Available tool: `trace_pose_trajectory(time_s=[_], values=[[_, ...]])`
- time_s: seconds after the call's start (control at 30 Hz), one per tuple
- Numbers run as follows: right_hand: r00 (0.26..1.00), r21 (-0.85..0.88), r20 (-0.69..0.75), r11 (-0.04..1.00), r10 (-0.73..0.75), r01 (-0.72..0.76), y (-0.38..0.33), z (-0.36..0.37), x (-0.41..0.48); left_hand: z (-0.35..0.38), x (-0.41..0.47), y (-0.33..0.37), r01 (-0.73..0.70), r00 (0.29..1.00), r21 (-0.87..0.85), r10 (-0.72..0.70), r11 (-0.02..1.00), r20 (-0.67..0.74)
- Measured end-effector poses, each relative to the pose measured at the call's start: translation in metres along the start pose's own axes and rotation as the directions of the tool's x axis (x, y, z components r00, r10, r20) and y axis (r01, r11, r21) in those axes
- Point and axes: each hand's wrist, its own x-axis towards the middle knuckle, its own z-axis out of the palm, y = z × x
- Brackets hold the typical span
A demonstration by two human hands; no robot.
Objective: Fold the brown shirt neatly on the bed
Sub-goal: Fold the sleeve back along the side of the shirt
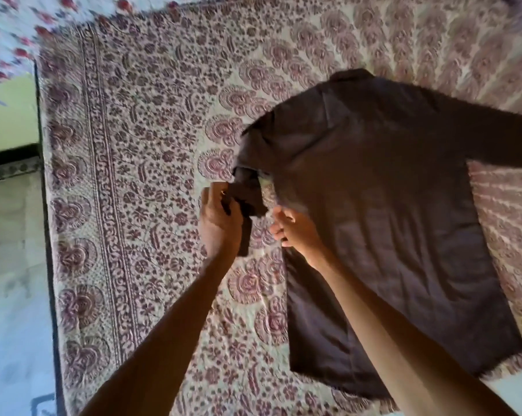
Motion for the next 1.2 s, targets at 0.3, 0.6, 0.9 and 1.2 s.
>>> trace_pose_trajectory(time_s=[0.3,0.6,0.9,1.2], values=[[0.908,0.575,0.315,0.705,0.277,-0.415,-0.087,0.087,0.056,-0.106,0.054,-0.056,-0.722,0.675,0.303,0.729,0.622,0.111],[0.905,0.762,0.425,0.543,-0.007,-0.354,-0.156,0.169,0.086,-0.184,0.093,-0.094,-0.466,0.821,0.619,0.569,0.632,0.038],[0.947,-0.260,-0.123,0.911,0.297,-0.320,-0.092,0.168,0.088,-0.139,0.092,-0.201,-0.140,0.920,0.555,-0.099,0.820,0.380],[0.708,-0.889,0.385,-0.031,-0.592,0.457,-0.107,0.180,0.140,-0.113,0.185,-0.215,-0.079,0.960,0.643,-0.115,0.762,0.254]])
